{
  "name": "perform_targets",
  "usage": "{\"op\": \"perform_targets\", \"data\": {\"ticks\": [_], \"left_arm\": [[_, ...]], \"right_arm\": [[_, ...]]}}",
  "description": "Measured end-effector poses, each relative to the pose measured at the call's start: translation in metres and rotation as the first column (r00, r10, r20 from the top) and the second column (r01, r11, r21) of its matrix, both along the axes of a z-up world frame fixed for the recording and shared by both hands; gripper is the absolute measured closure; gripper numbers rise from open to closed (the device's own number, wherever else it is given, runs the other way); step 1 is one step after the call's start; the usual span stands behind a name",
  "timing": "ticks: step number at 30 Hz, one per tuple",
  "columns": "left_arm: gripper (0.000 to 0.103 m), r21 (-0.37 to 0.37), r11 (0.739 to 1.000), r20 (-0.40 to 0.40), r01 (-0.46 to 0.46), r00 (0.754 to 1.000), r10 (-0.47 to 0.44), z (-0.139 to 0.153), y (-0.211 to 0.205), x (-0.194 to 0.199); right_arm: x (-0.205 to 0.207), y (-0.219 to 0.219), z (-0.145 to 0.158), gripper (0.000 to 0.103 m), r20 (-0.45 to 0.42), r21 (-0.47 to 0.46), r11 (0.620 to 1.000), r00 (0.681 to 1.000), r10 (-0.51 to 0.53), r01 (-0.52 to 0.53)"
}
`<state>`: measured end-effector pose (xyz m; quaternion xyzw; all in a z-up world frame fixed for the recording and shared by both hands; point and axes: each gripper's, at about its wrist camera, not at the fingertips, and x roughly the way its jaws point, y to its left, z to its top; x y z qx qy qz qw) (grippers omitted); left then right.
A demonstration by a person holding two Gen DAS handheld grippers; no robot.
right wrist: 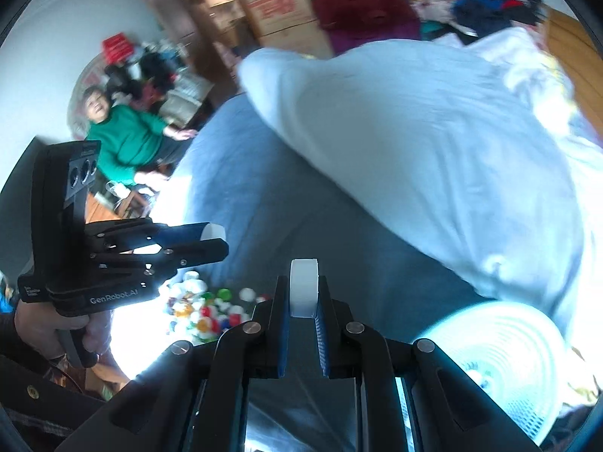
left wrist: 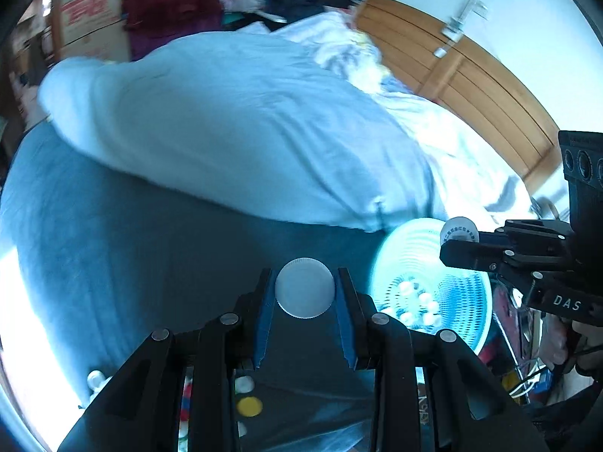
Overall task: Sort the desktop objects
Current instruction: 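Carry both white caps into the light-blue colander and open both tools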
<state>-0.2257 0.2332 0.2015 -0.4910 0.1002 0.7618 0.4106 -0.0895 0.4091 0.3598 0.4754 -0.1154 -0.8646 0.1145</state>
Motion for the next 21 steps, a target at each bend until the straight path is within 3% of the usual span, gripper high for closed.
{"op": "perform_targets", "data": {"ticks": [5,10,16,21], "left_arm": [[0.076,-0.004,0.992,0.001,0.13,0.992,-0.13,0.015,0.082,0.021],[0.076,-0.061,0.964,0.018,0.26,0.966,-0.259,0.019,0.154,0.056],[0.076,-0.102,0.931,0.008,0.351,0.936,-0.352,0.021,0.201,0.094],[0.076,-0.14,0.921,-0.009,0.364,0.929,-0.369,0.022,0.224,0.099]], "right_arm": [[0.039,0.057,0.006,0.09,0.014,0.015,0.995,0.995,-0.101,0.101],[0.073,0.105,0.006,0.09,0.04,0.033,0.982,0.982,-0.185,0.184],[0.103,0.148,0.011,0.09,0.05,0.049,0.967,0.966,-0.254,0.251],[0.112,0.176,0.01,0.09,0.058,0.047,0.958,0.957,-0.284,0.282]]}}
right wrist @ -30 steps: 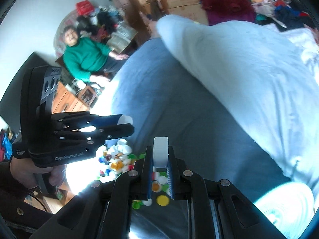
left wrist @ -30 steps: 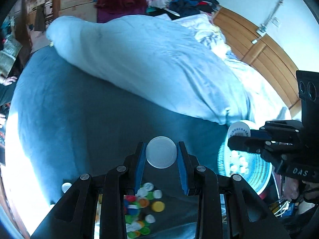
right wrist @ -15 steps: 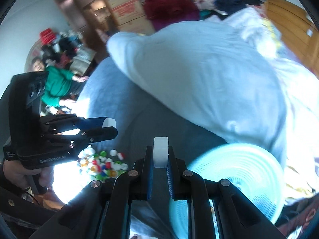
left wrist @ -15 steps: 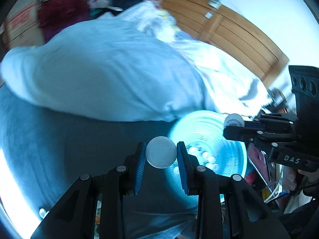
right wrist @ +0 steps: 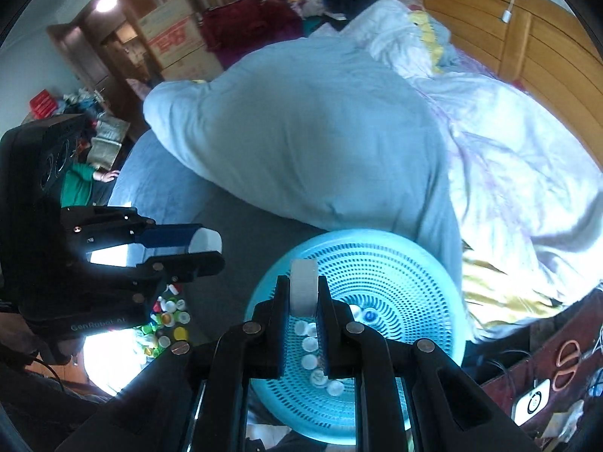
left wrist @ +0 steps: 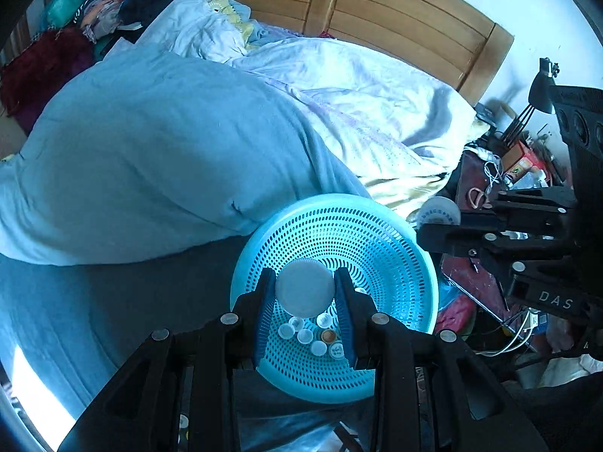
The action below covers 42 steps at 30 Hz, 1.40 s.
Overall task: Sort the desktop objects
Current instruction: 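Carry both white caps into the light-blue colander and open both tools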
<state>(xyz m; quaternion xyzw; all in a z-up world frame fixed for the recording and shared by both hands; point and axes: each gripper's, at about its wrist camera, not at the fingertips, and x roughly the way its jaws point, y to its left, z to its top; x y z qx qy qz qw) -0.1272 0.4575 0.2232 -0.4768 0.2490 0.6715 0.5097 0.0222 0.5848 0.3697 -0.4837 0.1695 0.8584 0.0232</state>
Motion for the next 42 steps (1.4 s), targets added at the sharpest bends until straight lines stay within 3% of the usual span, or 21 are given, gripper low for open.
{"op": "perform_targets", "data": {"ticks": [17,42], "left_arm": [[0.076,-0.037,0.999,0.015,0.012,1.0,-0.012,-0.015,0.033,0.008],[0.076,-0.039,0.999,0.033,0.013,0.999,-0.012,-0.022,0.032,0.008]], "right_arm": [[-0.002,0.03,-0.014,0.09,0.02,-0.024,1.0,1.0,0.002,-0.002],[-0.004,0.026,-0.022,0.089,0.039,-0.03,1.0,0.999,0.007,-0.006]]}}
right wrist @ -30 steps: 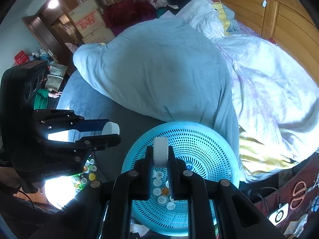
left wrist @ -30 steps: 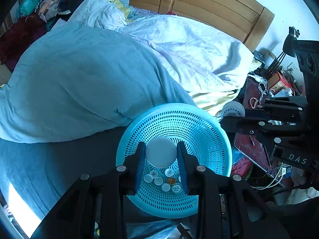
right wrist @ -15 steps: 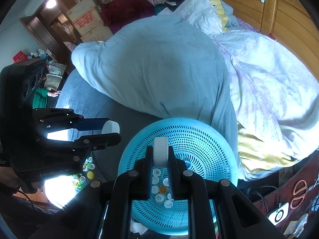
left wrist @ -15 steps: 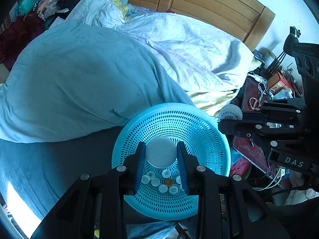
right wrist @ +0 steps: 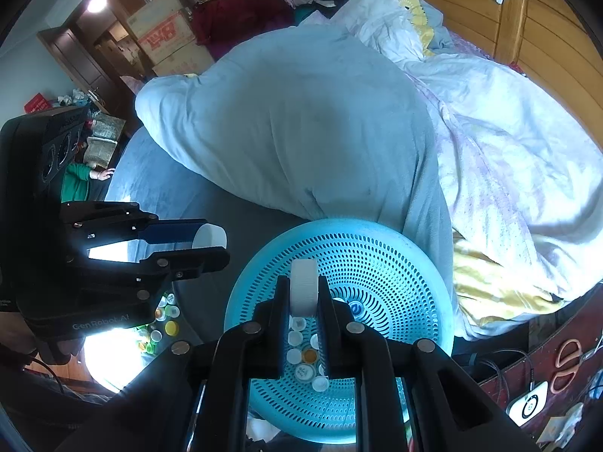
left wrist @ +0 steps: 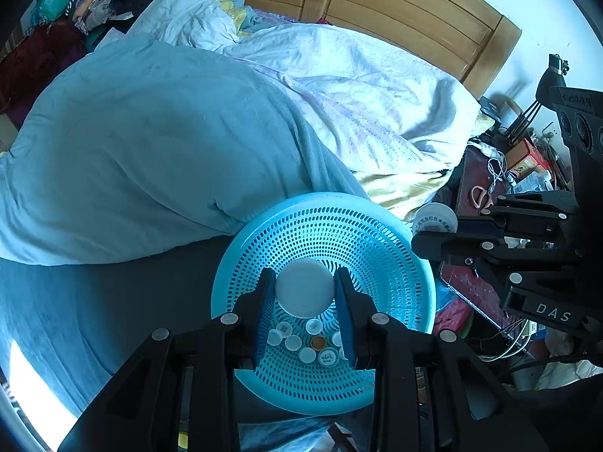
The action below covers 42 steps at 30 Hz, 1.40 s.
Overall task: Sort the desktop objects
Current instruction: 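Carry both white caps into the light-blue colander and open both tools, then move both open tools back over the cap pile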
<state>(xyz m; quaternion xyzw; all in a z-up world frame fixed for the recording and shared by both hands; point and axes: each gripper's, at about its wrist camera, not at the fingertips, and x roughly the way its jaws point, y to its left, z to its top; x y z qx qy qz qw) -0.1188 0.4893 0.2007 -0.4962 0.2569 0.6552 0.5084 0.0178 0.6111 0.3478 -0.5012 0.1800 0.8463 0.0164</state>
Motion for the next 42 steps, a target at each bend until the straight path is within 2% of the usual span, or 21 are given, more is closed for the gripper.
{"op": "perform_targets", "data": {"ticks": [22,23,24,25,26,29,35,39,42], "left_arm": [[0.075,0.004,1.0,0.019,0.026,0.999,-0.026,-0.003,-0.016,0.007],[0.073,0.001,1.0,0.014,0.029,0.999,-0.029,-0.004,-0.016,0.008],[0.056,-0.003,1.0,0.005,0.026,1.0,-0.026,-0.004,-0.016,0.01],[0.038,-0.003,1.0,-0.005,0.018,1.0,-0.018,-0.005,-0.016,0.01],[0.035,0.001,1.0,-0.011,0.009,1.0,-0.009,-0.005,-0.017,0.011],[0.035,0.003,1.0,-0.005,-0.008,1.0,0.008,-0.007,-0.021,0.009],[0.035,0.003,0.999,0.004,-0.045,0.999,0.045,-0.014,-0.038,0.003],[0.035,-0.002,0.996,0.024,-0.089,0.996,0.089,-0.024,-0.064,-0.005],[0.035,-0.013,0.991,0.037,-0.136,0.99,0.136,-0.033,-0.091,-0.016]], "right_arm": [[0.009,-0.013,-0.003,0.089,0.004,0.01,1.0,1.0,-0.018,0.018],[0.01,-0.013,-0.003,0.083,0.003,0.009,1.0,1.0,-0.023,0.023],[0.011,-0.013,-0.002,0.069,0.001,0.008,1.0,1.0,-0.029,0.029],[0.013,-0.012,-0.002,0.063,-0.004,0.007,0.999,0.999,-0.036,0.036],[0.013,-0.012,-0.001,0.058,-0.005,0.008,0.999,0.999,-0.039,0.039],[0.014,-0.011,-0.001,0.056,-0.002,0.015,0.999,0.999,-0.044,0.044],[0.011,-0.02,-0.004,0.046,0.007,0.008,0.999,0.999,-0.042,0.042],[0.001,-0.043,-0.009,0.036,0.012,0.002,1.0,1.0,0.006,-0.006],[-0.012,-0.068,-0.013,0.034,0.011,-0.007,0.999,0.998,0.054,-0.054]]}}
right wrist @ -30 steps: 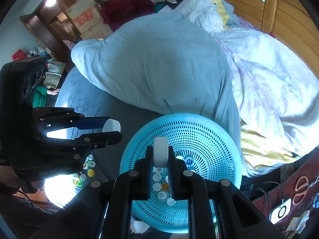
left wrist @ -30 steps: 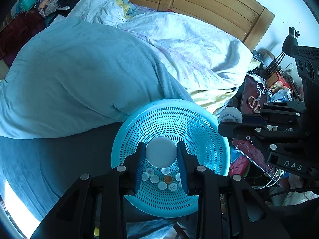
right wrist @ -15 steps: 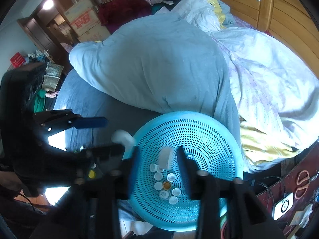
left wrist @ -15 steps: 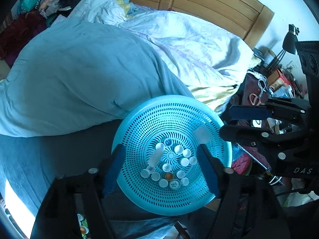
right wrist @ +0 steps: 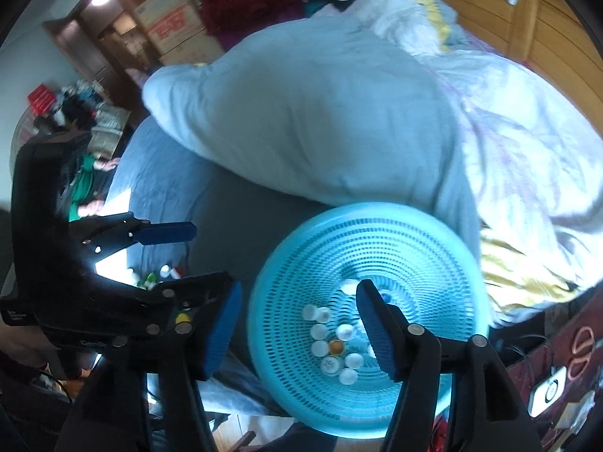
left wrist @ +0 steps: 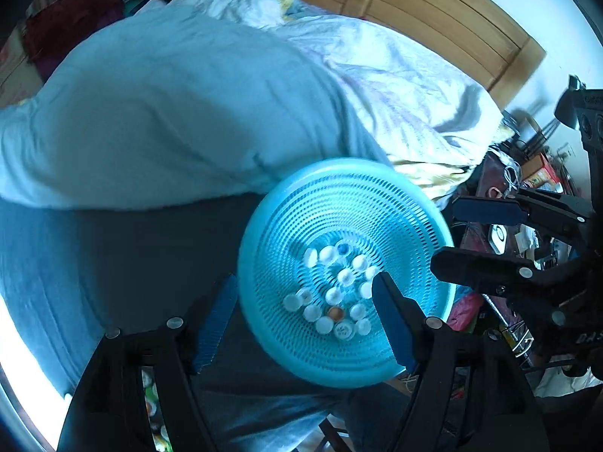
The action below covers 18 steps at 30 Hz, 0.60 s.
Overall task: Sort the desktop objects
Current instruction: 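Move both open tools back over the cap pile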
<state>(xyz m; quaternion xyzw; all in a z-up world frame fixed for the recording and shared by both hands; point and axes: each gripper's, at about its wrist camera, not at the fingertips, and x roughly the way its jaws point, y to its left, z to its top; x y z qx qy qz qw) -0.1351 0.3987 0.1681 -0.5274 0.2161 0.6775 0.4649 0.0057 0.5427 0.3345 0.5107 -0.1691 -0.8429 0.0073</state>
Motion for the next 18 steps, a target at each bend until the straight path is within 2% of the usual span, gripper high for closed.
{"op": "perform_targets", "data": {"ticks": [3,7,9,12,14,18], "left_arm": [[0.035,-0.005,0.998,0.004,-0.058,0.998,0.058,-0.006,-0.028,-0.014],[0.035,-0.005,0.988,0.007,-0.154,0.988,0.154,-0.018,-0.075,-0.038],[0.035,-0.003,0.978,0.006,-0.207,0.978,0.207,-0.023,-0.102,-0.049],[0.035,-0.01,0.956,0.001,-0.293,0.956,0.293,-0.036,-0.148,-0.068],[0.035,-0.028,0.937,-0.005,-0.349,0.937,0.349,-0.048,-0.182,-0.079],[0.035,-0.06,0.879,-0.002,-0.473,0.881,0.474,-0.076,-0.248,-0.097]], "right_arm": [[-0.014,-0.03,-0.003,0.027,-0.002,-0.003,0.999,0.999,0.054,-0.054],[-0.035,-0.076,-0.008,0.023,-0.009,-0.005,0.992,0.992,0.129,-0.129],[-0.045,-0.096,-0.013,0.016,-0.007,-0.005,0.988,0.988,0.157,-0.157],[-0.061,-0.128,-0.026,0.009,0.004,-0.005,0.98,0.98,0.197,-0.197],[-0.071,-0.153,-0.041,0.009,0.025,-0.022,0.973,0.973,0.228,-0.228],[-0.087,-0.191,-0.073,0.008,0.068,-0.045,0.957,0.955,0.29,-0.287]]}}
